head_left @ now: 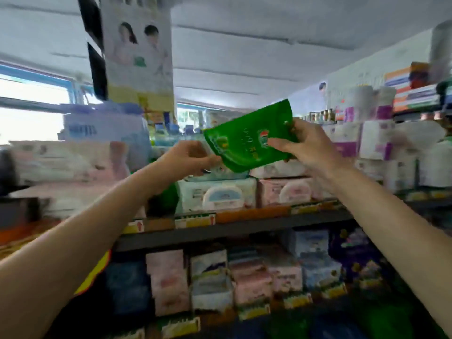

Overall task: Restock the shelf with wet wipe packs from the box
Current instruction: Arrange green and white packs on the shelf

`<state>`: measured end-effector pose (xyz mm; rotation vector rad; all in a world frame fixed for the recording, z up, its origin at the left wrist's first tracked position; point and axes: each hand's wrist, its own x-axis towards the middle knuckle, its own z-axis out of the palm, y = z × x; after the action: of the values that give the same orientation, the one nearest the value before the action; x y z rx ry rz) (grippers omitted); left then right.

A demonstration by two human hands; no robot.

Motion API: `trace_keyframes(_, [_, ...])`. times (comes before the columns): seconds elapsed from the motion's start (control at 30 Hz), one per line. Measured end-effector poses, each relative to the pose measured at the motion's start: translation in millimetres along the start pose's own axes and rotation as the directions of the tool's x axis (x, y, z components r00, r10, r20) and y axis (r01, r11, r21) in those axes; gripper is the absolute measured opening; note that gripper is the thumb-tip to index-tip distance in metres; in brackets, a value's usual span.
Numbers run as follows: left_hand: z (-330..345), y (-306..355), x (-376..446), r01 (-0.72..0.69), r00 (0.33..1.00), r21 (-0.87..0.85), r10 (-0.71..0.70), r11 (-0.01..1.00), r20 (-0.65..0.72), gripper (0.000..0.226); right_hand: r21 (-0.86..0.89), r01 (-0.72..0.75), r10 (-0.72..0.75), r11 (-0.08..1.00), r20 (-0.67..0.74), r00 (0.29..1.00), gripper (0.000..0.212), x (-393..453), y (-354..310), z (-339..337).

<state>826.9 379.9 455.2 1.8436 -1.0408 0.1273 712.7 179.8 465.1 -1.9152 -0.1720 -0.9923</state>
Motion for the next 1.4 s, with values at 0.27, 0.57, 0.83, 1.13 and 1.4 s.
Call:
trace_keyframes(0.27, [-87.2, -52.5, 33.1, 0.101, 0.966, 0.923, -0.260, 0.372, -0.001, 0.056, -0.291, 0.296, -0.205, 0.910, 0.305, 0.930, 0.027, 76.9, -13.7, 60.0])
trace_keyframes(0.57, [-97.0, -91.3, 82.1, 0.147, 0.938, 0.957, -0.341, 0.252, -0.054, 0.032, -0.109, 0.285, -0.217, 0.952, 0.413, 0.884, 0.036, 118.2, 31.1, 74.7])
trace_keyframes(0.83, [-96.3, -104.2, 122.6, 0.131, 0.940, 0.940, -0.342, 0.316, -0.017, 0.028, -0.064, 0.246, -0.207, 0.967, 0.359, 0.910, 0.028, 139.5, 42.8, 81.5])
trace_keyframes(1.13, [-109.8, -131.9, 135.9, 0.146, 0.945, 0.844, -0.324, 0.516, 0.035, 0.020, -0.077, 0.263, -0.220, 0.962, 0.354, 0.909, 0.020, 156.4, 26.9, 110.7])
trace_keyframes(1.4, [-152.2, -124.7, 108.4, 0.217, 0.948, 0.599, -0.312, 0.771, 0.058, 0.030, -0.464, 0.444, 0.027, 0.767, 0.714, 0.700, 0.037, 164.5, 12.7, 196.8])
